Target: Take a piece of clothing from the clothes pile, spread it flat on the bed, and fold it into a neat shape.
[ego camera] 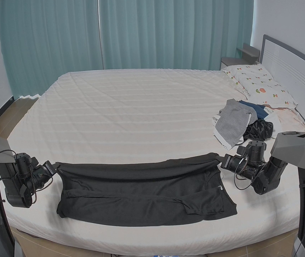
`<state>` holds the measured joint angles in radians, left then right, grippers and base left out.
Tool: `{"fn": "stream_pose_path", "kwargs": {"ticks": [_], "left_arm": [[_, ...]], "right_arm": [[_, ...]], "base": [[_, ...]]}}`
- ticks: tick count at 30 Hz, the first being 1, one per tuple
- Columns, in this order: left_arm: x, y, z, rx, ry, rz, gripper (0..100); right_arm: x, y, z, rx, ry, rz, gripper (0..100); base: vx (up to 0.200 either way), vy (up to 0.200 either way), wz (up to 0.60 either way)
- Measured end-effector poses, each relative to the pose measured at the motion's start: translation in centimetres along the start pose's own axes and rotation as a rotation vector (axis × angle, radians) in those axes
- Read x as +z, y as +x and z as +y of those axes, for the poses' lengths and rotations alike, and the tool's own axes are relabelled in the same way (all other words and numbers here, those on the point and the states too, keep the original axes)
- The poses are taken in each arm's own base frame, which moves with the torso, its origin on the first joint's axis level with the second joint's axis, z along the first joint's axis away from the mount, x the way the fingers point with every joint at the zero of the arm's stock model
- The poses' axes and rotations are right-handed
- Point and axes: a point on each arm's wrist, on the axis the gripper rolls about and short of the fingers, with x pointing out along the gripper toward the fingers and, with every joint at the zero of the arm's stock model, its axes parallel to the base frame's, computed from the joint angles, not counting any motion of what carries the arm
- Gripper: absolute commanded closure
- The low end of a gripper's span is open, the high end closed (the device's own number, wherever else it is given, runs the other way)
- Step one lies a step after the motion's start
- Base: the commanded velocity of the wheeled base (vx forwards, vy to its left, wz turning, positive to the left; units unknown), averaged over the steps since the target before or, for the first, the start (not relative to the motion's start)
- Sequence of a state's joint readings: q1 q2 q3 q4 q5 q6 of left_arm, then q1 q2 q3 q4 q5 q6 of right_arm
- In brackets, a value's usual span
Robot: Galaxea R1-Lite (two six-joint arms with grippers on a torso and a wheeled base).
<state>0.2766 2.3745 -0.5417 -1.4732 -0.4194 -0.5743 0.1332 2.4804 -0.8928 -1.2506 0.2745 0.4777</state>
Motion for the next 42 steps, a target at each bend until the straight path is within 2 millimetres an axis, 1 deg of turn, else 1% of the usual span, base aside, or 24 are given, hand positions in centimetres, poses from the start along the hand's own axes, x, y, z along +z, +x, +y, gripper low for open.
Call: {"fn": "stream_pose_path", "kwargs": {"ticks": [4, 8, 16, 19, 24, 32, 33, 35, 36, 42], "left_arm": [[0.0, -0.6, 0.3, -0.003, 0.023, 0.014, 100], [-0.4, -1.3, 0.6, 0.000, 0.102, 0.036, 100], [-2.0, -2.8, 1.1, -0.002, 0.284, 0.124, 100], [-2.7, -3.5, 1.2, 0.001, 0.360, 0.158, 100], [-3.8, -4.3, 1.7, 0.010, 0.442, 0.215, 100], [-4.6, -4.6, 2.2, 0.022, 0.435, 0.252, 100], [-4.7, -4.7, 2.2, 0.022, 0.438, 0.255, 0], [-4.8, -4.7, 2.3, 0.023, 0.443, 0.260, 0], [-4.8, -4.7, 2.3, 0.023, 0.445, 0.262, 0], [-5.0, -4.9, 2.3, 0.025, 0.444, 0.264, 0]], "right_arm": [[-0.2, -0.7, 0.1, -0.002, 0.000, 0.015, 100], [-1.1, -2.2, 0.2, -0.010, 0.005, 0.057, 100], [-3.4, -5.4, 0.2, -0.027, -0.044, 0.162, 100], [-4.0, -6.2, 0.2, -0.034, -0.062, 0.184, 100], [-4.9, -7.1, 0.1, -0.053, -0.067, 0.218, 100], [-6.1, -7.7, -0.4, -0.066, -0.058, 0.243, 100], [-6.2, -7.7, -0.5, -0.067, -0.057, 0.246, 100], [-6.4, -7.7, -0.6, -0.070, -0.055, 0.252, 100], [-6.4, -7.7, -0.6, -0.072, -0.054, 0.253, 0], [-6.4, -7.6, -0.8, -0.072, -0.045, 0.250, 0]], "base": [[0.000, 0.000, 0.00], [0.000, 0.000, 0.00], [0.000, 0.000, 0.00], [0.000, 0.000, 0.00], [0.000, 0.000, 0.00], [0.000, 0.000, 0.00], [0.000, 0.000, 0.00], [0.000, 0.000, 0.00], [0.000, 0.000, 0.00], [0.000, 0.000, 0.00]]}}
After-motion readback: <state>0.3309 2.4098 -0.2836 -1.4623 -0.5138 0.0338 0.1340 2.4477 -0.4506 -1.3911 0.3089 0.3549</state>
